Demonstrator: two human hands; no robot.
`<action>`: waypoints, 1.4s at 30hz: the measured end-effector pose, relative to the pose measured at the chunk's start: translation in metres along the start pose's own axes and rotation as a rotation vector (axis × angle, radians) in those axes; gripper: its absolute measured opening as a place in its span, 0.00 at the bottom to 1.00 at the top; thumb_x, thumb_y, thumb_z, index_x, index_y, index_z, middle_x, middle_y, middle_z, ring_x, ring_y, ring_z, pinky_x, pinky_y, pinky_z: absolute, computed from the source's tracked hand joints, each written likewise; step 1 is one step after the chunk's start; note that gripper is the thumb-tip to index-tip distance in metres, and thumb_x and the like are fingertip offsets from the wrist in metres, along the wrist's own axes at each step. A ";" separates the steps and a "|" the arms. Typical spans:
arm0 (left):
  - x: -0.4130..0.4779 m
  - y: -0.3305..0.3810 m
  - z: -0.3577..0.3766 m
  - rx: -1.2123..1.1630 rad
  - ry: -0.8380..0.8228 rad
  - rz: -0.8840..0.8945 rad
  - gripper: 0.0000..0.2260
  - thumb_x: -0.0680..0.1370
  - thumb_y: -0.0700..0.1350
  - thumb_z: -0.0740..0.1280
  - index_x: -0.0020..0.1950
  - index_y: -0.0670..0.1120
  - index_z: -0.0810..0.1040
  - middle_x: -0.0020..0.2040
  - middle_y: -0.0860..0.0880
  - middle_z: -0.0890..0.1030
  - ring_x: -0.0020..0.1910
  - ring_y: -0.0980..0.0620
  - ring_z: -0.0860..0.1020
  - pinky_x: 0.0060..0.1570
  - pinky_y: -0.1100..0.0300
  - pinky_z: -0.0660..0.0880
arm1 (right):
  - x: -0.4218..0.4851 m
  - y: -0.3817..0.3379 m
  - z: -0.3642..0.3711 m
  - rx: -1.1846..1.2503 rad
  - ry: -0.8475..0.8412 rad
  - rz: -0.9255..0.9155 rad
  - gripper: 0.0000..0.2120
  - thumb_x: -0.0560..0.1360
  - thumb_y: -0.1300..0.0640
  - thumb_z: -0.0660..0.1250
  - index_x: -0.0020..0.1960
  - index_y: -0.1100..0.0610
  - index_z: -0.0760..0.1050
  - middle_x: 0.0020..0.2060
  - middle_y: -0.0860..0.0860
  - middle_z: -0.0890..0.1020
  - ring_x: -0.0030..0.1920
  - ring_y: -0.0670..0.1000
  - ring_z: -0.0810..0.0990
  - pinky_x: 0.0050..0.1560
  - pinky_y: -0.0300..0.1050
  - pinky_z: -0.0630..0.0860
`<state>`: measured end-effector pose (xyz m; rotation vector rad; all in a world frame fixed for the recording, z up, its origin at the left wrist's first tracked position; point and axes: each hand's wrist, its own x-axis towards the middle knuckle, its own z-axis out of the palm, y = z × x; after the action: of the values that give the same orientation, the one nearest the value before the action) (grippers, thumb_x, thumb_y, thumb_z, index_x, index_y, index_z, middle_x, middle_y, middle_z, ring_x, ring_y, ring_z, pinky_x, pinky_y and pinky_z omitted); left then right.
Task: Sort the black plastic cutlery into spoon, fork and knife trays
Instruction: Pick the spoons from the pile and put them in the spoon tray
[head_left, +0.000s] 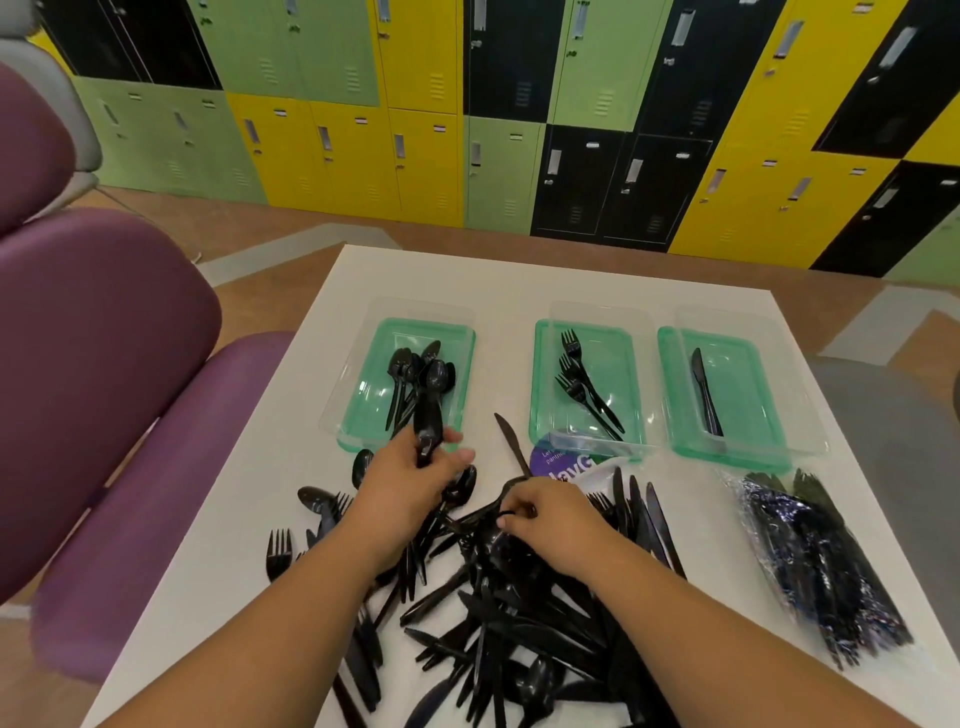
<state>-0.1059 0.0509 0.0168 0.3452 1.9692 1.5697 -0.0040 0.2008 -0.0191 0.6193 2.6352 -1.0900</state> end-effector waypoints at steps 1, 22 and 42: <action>-0.003 -0.004 -0.001 0.055 -0.008 -0.044 0.07 0.73 0.45 0.72 0.50 0.47 0.79 0.32 0.55 0.75 0.28 0.62 0.72 0.37 0.63 0.69 | 0.000 0.001 -0.002 0.066 0.004 0.011 0.03 0.74 0.53 0.69 0.43 0.46 0.77 0.38 0.43 0.76 0.43 0.47 0.76 0.47 0.39 0.72; -0.032 -0.044 0.037 0.861 -0.097 -0.091 0.12 0.71 0.54 0.70 0.50 0.50 0.81 0.45 0.51 0.83 0.44 0.51 0.81 0.47 0.58 0.78 | 0.031 0.021 0.000 -0.700 0.133 -0.109 0.21 0.74 0.59 0.64 0.66 0.50 0.71 0.63 0.52 0.70 0.64 0.57 0.67 0.59 0.50 0.69; -0.026 -0.021 -0.001 0.552 0.075 -0.032 0.05 0.77 0.51 0.65 0.48 0.50 0.77 0.43 0.51 0.82 0.42 0.53 0.79 0.39 0.63 0.72 | 0.031 0.005 -0.016 -0.688 -0.152 -0.250 0.14 0.75 0.54 0.66 0.60 0.50 0.75 0.59 0.50 0.76 0.62 0.55 0.69 0.60 0.52 0.66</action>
<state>-0.0828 0.0309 0.0044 0.4717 2.4344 1.0059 -0.0301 0.2241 -0.0221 0.0609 2.7385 -0.2048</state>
